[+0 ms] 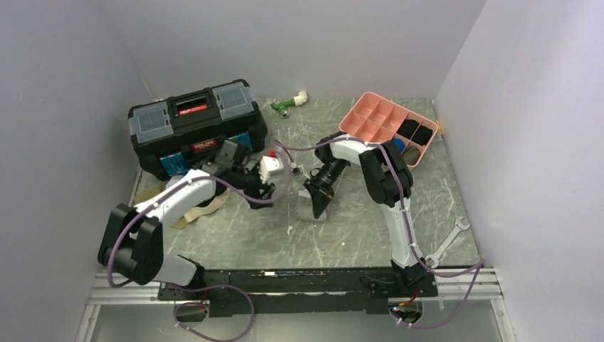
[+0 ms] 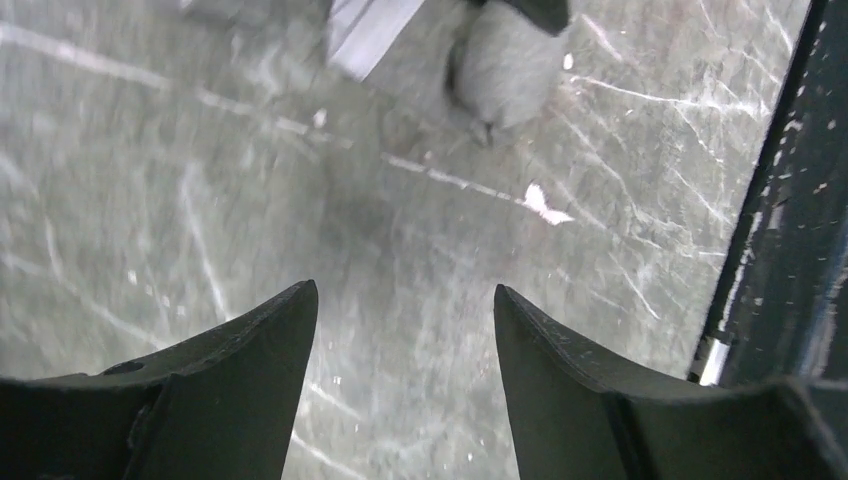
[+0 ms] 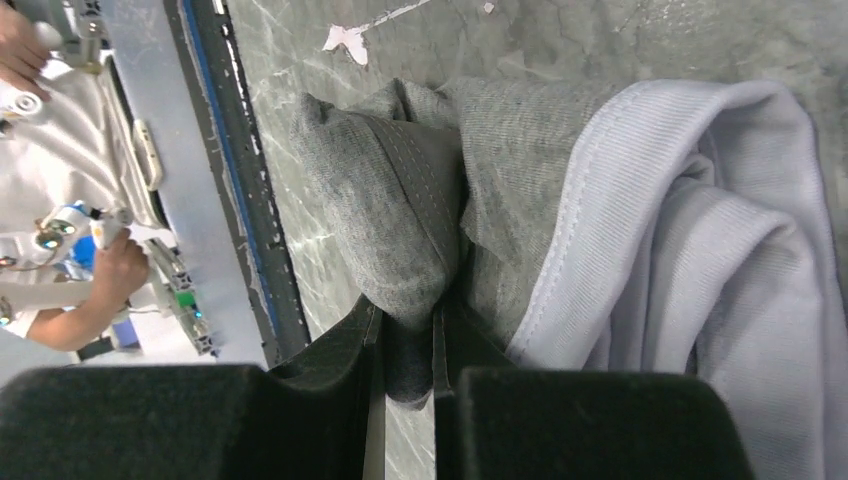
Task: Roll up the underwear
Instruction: Roll the underwear to the center of the board.
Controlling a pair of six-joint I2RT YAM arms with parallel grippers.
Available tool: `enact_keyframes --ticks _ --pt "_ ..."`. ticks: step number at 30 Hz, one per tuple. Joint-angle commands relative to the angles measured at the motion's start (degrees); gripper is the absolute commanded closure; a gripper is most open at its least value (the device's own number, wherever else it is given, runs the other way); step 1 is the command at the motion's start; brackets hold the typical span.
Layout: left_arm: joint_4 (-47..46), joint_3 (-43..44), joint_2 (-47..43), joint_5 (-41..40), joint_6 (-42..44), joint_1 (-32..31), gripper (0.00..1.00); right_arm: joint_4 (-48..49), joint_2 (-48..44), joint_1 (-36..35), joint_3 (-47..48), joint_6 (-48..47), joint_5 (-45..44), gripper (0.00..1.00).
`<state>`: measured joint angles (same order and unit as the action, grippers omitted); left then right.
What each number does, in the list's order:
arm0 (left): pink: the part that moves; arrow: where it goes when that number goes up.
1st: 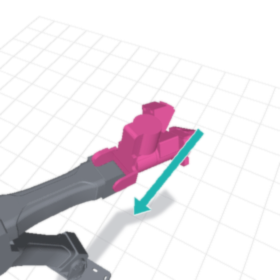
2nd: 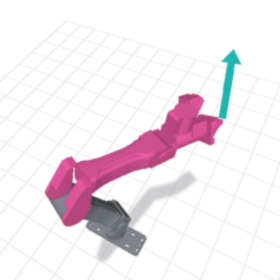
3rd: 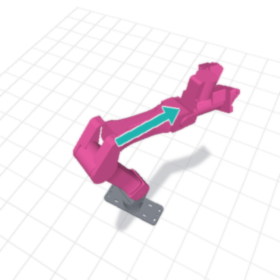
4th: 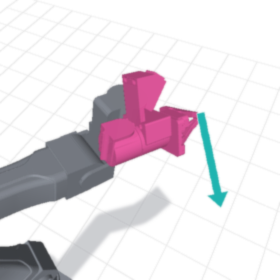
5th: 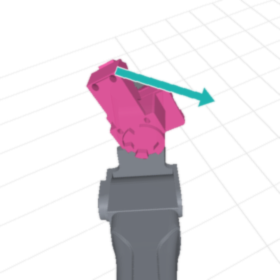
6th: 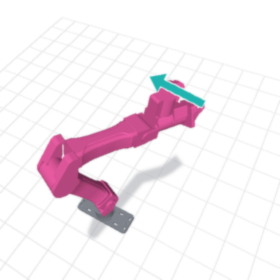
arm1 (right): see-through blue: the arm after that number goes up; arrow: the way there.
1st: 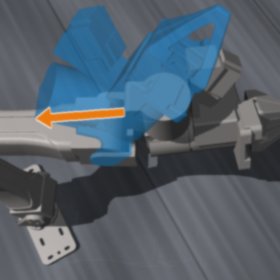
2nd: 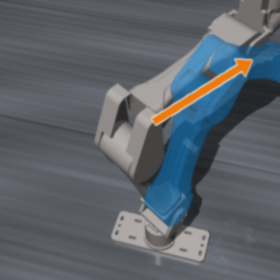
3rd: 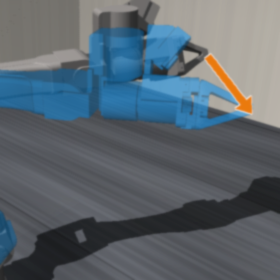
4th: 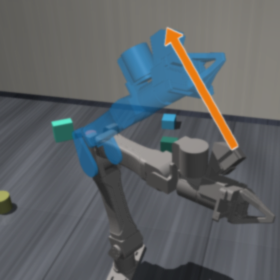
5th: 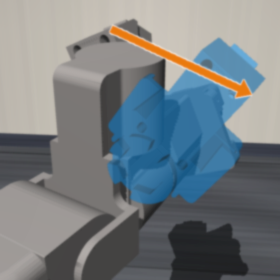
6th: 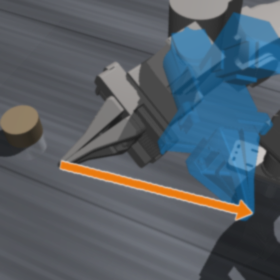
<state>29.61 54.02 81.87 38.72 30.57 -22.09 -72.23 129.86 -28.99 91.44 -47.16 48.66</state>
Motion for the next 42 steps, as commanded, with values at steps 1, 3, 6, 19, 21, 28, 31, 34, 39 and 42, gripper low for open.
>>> enact_keyframes --ticks 1,3,6,19,21,28,31,34,39,42 --pt "-11.1 -2.8 -4.2 -11.0 4.2 -10.1 0.28 1.3 2.7 0.6 1.3 -4.6 0.0 0.95" --pt "-13.0 -2.0 -2.8 -14.6 4.8 -15.3 0.27 1.7 2.9 0.8 1.3 -4.4 -0.2 0.95" --pt "-14.9 0.7 1.4 -17.6 5.4 -20.0 0.27 1.6 3.3 0.8 1.5 -4.2 -0.2 0.94" --pt "-21.2 3.3 12.3 -24.5 7.3 -29.4 0.26 4.2 1.5 0.8 -0.6 -2.1 -0.7 0.93" --pt "-22.0 3.4 13.5 -25.0 7.3 -29.8 0.26 4.5 1.2 0.8 -0.9 -2.1 -0.8 0.92" --pt "-20.6 5.7 18.3 -23.7 7.2 -30.2 0.30 5.0 0.7 0.8 -1.3 -1.5 -1.1 0.92" --pt "-19.7 5.8 19.5 -22.8 7.1 -30.3 0.38 5.2 0.1 0.8 -1.4 -1.3 -1.3 0.92" --pt "-18.4 5.2 20.2 -22.2 7.0 -30.3 0.53 5.7 -0.6 0.8 -1.8 -0.8 -1.8 0.92" --pt "-16.0 4.6 21.1 -20.4 7.2 -30.2 0.85 7.2 -2.9 0.9 -2.6 0.6 -2.7 0.88" --pt "-13.7 5.5 22.3 -19.3 7.8 -30.1 1.00 7.6 -4.4 0.9 -2.8 1.4 -3.5 0.82"
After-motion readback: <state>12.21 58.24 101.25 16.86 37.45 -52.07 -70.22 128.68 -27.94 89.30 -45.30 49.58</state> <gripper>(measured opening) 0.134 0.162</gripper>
